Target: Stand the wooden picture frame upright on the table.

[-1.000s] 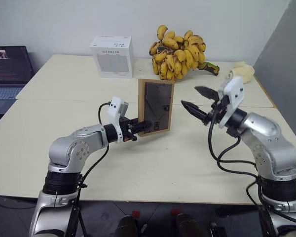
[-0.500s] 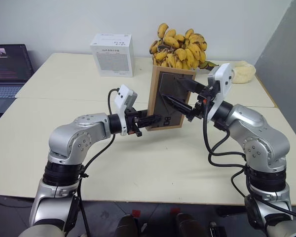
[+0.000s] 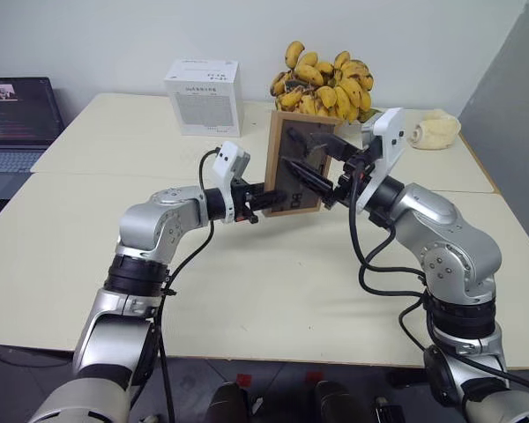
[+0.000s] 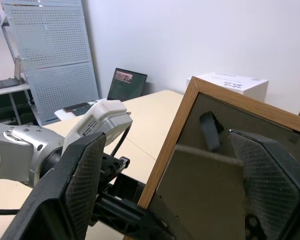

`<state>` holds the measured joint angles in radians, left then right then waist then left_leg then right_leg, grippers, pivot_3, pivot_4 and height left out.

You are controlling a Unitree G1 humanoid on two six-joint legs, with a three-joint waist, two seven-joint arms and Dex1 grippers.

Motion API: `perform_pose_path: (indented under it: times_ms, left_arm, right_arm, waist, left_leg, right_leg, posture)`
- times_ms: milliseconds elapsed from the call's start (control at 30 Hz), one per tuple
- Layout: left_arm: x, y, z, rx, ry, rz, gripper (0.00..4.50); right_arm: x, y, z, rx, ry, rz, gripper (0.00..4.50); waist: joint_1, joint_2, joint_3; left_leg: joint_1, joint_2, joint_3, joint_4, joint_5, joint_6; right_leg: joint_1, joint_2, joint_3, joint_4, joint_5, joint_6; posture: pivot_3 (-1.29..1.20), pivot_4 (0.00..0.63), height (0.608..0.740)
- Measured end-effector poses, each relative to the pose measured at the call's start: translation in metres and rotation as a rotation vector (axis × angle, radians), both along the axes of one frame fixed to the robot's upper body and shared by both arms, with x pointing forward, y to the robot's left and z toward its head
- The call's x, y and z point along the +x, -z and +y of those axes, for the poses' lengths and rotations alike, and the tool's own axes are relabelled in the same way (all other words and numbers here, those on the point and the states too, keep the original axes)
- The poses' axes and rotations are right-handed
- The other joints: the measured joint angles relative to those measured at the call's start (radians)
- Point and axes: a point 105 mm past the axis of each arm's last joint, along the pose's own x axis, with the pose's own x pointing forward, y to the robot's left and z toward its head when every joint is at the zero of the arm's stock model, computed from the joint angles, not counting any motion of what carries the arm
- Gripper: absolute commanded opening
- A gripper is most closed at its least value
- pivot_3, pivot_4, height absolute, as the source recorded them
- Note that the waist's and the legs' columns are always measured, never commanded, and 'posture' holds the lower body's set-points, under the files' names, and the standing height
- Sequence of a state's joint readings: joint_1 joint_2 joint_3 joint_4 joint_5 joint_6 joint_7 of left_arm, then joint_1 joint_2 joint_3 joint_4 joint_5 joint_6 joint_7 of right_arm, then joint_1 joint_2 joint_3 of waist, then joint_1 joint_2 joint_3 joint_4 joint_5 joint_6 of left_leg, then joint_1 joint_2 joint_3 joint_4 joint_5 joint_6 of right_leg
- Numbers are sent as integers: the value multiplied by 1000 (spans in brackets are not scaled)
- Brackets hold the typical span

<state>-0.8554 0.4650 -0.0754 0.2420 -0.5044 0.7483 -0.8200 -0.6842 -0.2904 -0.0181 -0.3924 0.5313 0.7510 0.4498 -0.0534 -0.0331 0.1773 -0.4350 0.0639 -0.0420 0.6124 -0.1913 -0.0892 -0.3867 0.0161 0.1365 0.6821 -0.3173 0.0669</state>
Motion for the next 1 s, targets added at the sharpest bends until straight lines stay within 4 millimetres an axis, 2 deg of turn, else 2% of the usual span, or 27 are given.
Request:
perform_pose_path:
  times_ms: [367,467,600,767,900,1000]
  left_arm:
    - [5,0,-4,5,8,2,1284]
    - [5,0,-5,4,10,2,1284]
    - [4,0,-5,4,13,4,1284]
    - [4,0,-4,6,20,8,1284]
    - [3,4,-1,16,10,52,1284]
    - [1,11,12,44,-17,104,1284]
  right_arm:
    - [4,7,-10,-40,56,-18,4094]
    - [10,11,-12,-48,78,-9,4489]
    - [17,16,-18,-74,110,-5,4489]
    - [18,11,-24,-164,128,-65,4489]
    - [15,16,-39,-342,139,-151,4489]
    - [20,34,-64,-481,192,-174,4489]
  waist:
    - [0,0,0]
    - [-1,0,0]
    - [0,0,0]
    - [0,0,0]
    - [0,0,0]
    - [0,0,0]
  left_leg:
    - [0,0,0,0,0,0]
    - [0,0,0,0,0,0]
    - [0,0,-1,0,0,0]
    - [0,0,-2,0,0,0]
    - [-1,0,-3,0,0,0]
    - [-1,0,-4,0,0,0]
  right_leg:
    - [-1,0,0,1,0,0]
    - [-1,0,-1,1,0,0]
    - [-1,0,-1,1,0,-1]
    - [0,0,-2,1,0,-1]
    - [1,0,-3,0,0,0]
    - [1,0,-4,0,0,0]
  posture:
    - [0,150,740]
    - [0,150,740]
    - [0,150,740]
    - [0,150,740]
    - [0,150,740]
    - [0,150,740]
